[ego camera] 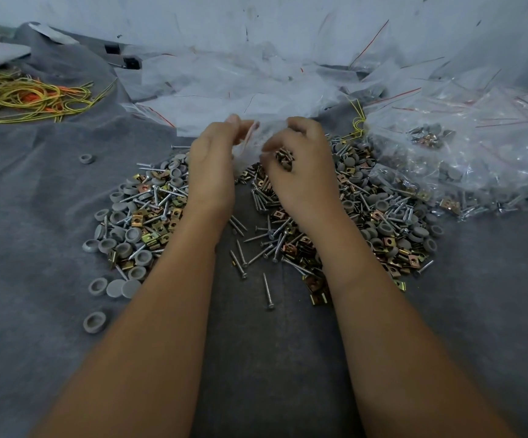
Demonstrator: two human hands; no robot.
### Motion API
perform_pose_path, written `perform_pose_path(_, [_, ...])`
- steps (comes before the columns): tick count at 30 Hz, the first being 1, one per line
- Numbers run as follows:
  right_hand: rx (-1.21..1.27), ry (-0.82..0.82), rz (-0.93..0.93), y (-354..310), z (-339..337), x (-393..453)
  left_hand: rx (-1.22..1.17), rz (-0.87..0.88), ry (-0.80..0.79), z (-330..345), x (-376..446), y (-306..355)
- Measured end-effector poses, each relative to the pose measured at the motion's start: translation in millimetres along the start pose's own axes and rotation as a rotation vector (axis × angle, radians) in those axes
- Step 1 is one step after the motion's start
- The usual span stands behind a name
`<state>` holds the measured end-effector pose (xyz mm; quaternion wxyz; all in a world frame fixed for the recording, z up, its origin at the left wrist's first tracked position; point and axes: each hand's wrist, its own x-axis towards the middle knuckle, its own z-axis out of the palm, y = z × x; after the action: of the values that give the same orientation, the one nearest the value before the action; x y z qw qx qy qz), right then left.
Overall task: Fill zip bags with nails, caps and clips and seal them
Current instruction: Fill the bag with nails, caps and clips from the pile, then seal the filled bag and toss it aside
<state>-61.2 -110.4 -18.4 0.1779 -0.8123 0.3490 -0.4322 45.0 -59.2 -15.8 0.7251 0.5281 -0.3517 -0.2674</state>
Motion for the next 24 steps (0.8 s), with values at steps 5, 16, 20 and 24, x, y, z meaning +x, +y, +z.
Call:
perform_pose_path(5, [0.363,0.19,0.142,-5.8,-12.7,3.1,-0.001,0.054,-0.259,-0.1,-3.5,5.0])
perform_pose_path(16, [0.713,0.107,0.325,1.0,-20.7,10.2,-0.136,0.032,-0.131,1.7,0.5,4.3])
perform_pose_path(20, [0.689,0.086,0.27,2.7,-22.2,9.1,-0.168,0.052,0.04,-1.1,5.5,-0.2])
perform_pose_path(24, [0.707,0.071,0.274,-0.1,-22.2,8.4,-0.117,0.089,0.051,-1.0,4.6,-4.1])
